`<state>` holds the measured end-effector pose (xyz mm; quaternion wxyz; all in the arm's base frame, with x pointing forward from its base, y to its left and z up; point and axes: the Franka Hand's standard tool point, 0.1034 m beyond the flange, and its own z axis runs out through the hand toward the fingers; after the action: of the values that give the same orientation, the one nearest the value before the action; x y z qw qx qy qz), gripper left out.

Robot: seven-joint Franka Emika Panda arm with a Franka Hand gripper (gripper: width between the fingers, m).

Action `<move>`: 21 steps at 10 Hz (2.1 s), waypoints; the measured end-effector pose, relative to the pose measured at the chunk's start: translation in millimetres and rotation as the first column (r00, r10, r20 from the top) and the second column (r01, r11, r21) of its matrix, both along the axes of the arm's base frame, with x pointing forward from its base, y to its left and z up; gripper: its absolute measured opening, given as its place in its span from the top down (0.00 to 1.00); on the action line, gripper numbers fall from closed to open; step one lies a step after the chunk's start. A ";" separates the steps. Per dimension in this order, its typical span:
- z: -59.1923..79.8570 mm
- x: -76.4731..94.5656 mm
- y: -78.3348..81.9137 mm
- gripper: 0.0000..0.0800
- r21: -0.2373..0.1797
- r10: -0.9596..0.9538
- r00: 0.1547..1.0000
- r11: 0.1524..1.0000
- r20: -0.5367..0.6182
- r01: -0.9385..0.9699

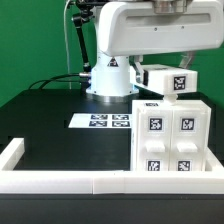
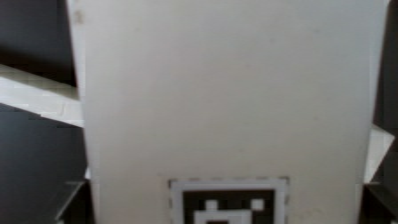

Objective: Assemble cabinet

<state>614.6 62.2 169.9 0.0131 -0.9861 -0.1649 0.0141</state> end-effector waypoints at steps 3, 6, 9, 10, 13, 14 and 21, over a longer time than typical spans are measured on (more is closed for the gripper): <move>-0.6 1.9 9.9 0.30 0.000 -0.004 1.000 1.000 0.012 0.004; -10.7 0.2 14.2 0.30 -0.001 0.003 1.000 1.000 0.003 -0.003; -13.6 4.1 14.1 0.30 0.002 0.004 0.999 1.000 0.035 -0.004; -13.6 7.2 14.3 0.30 0.004 0.003 0.998 1.000 0.056 -0.004; -13.1 13.2 14.6 0.30 0.007 0.002 0.995 1.000 0.097 -0.003; -13.1 13.2 14.6 0.30 0.007 0.002 0.995 1.000 0.097 -0.003; -13.2 12.7 14.8 0.30 0.020 -0.162 0.982 0.987 0.095 0.161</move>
Offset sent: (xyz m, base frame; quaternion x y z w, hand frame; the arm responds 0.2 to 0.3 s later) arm 0.0035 0.0130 -0.0076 -0.0084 0.0062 0.0097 0.9999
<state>627.2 77.0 156.7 0.0124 -0.9957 -0.0847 -0.0353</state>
